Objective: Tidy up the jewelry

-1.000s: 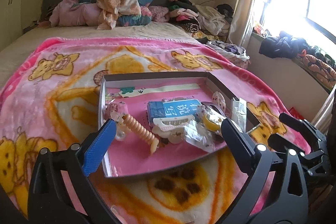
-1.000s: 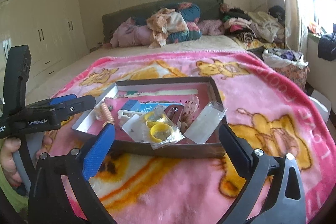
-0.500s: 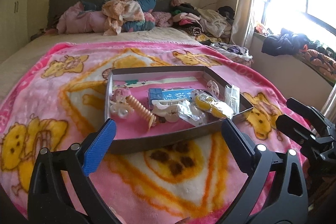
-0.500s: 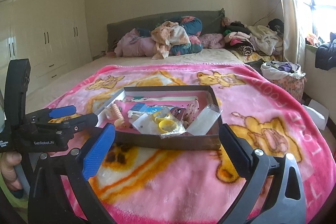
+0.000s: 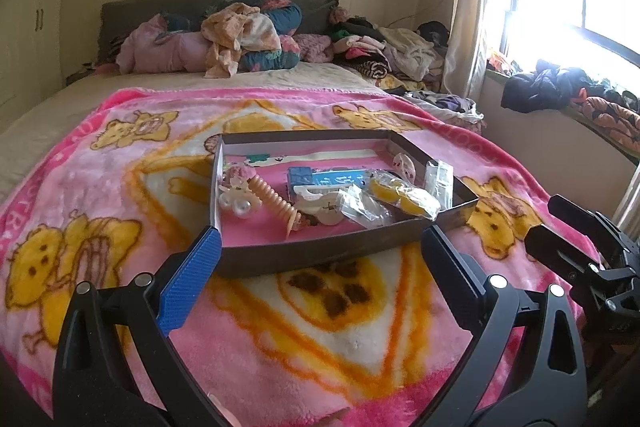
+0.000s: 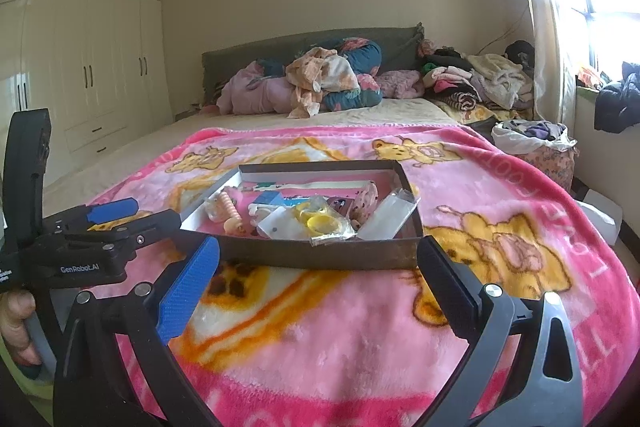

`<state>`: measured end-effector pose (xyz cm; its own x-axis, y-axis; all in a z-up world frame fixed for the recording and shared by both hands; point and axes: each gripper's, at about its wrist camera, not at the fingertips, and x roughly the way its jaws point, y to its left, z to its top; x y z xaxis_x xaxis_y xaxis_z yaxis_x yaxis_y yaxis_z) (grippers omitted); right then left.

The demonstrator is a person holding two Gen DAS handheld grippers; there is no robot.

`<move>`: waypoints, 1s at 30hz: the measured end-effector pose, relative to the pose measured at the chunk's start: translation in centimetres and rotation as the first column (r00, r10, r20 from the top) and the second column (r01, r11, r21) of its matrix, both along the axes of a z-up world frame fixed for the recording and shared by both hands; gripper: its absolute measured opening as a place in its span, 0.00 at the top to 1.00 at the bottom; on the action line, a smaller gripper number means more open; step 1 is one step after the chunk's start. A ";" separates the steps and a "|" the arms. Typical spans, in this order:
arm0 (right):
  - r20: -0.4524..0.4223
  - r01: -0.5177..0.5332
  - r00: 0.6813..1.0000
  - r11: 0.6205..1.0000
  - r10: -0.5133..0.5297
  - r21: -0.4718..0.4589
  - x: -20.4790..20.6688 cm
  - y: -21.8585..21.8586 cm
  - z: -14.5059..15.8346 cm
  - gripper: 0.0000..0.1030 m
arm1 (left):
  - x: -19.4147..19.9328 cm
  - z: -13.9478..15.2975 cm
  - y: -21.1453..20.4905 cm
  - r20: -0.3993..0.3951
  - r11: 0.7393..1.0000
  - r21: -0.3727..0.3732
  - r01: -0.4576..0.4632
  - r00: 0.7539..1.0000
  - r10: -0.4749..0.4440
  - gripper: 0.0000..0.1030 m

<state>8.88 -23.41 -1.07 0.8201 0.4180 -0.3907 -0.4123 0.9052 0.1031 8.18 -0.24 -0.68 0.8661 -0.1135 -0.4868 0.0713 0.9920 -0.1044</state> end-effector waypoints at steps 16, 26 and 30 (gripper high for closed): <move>0.097 0.013 0.995 1.000 -0.015 0.025 -0.8 0.0 -1.0 0.06 | -0.9 -1.0 0.0 0.051 0.999 0.008 -0.042 0.998 0.042 0.11; 0.106 0.024 0.994 0.999 -0.027 0.033 -0.9 0.0 -2.0 0.06 | -0.8 -1.6 -0.1 0.066 0.997 0.024 -0.069 0.996 0.067 0.11; 0.105 0.027 0.994 0.999 -0.029 0.026 -0.9 0.1 -2.0 0.06 | -0.7 -1.6 -0.2 0.061 0.998 0.025 -0.065 0.996 0.063 0.11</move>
<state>7.96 -23.33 -3.11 0.8677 0.4029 -0.2913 -0.3967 0.9142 0.0829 7.44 -0.42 -2.33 0.8991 -0.0442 -0.4356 0.0128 0.9971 -0.0748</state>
